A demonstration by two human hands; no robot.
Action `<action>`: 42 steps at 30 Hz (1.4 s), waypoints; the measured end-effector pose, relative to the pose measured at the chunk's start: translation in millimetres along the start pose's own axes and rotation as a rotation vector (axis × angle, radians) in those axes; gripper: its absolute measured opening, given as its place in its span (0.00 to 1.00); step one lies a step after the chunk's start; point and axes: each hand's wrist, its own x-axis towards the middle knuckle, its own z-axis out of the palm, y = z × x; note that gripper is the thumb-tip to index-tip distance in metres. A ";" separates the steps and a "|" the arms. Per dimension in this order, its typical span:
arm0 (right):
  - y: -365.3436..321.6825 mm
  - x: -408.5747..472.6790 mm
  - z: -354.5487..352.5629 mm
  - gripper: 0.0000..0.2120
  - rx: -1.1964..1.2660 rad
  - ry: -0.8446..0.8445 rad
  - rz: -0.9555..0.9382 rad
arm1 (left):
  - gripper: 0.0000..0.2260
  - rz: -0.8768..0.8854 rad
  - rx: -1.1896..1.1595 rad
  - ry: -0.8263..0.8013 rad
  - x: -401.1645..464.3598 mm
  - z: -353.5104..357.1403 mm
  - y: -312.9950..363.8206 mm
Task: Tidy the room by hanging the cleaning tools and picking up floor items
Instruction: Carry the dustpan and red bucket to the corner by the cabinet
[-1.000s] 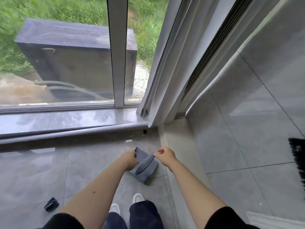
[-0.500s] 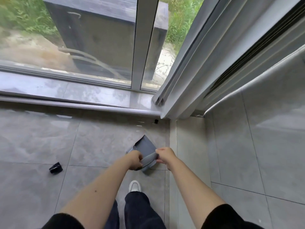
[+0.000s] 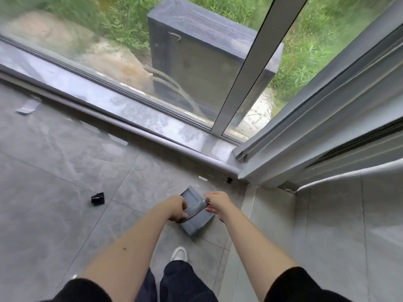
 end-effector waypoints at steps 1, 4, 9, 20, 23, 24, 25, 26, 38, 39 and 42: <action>-4.8 -2.8 11.4 0.10 -0.025 -0.017 -0.020 | 0.03 -0.011 -0.044 0.014 -5.8 -3.4 -11.2; -17.4 -14.3 44.3 0.07 -0.098 -0.064 -0.072 | 0.13 -0.042 -0.166 0.046 -23.4 -12.5 -44.6; -38.6 -41.9 120.7 0.11 -0.262 -0.152 -0.173 | 0.14 -0.064 -0.322 0.126 -59.7 -32.7 -114.5; -75.0 -113.4 303.4 0.11 -0.471 -0.256 -0.294 | 0.11 -0.108 -0.566 0.339 -157.3 -78.4 -269.9; -81.0 -135.0 358.0 0.14 -0.517 -0.291 -0.337 | 0.11 -0.129 -0.611 0.402 -186.9 -89.2 -315.3; -83.5 -144.4 378.7 0.14 -0.541 -0.310 -0.352 | 0.11 -0.143 -0.630 0.426 -199.1 -93.8 -332.4; -84.4 -151.0 395.0 0.14 -0.553 -0.321 -0.367 | 0.11 -0.150 -0.647 0.445 -208.3 -96.8 -345.4; -85.0 -156.3 410.8 0.15 -0.566 -0.333 -0.379 | 0.11 -0.160 -0.670 0.472 -216.1 -99.6 -358.3; -106.3 -212.5 614.2 0.05 -0.599 -0.586 -0.316 | 0.12 -0.254 -0.996 0.769 -301.3 -136.6 -523.0; -110.5 -216.3 628.7 0.09 -0.612 -0.617 -0.314 | 0.12 -0.268 -1.031 0.778 -306.8 -141.0 -534.4; -124.2 -228.0 678.8 0.14 -0.645 -0.719 -0.273 | 0.10 -0.302 -1.083 0.794 -328.7 -157.5 -572.5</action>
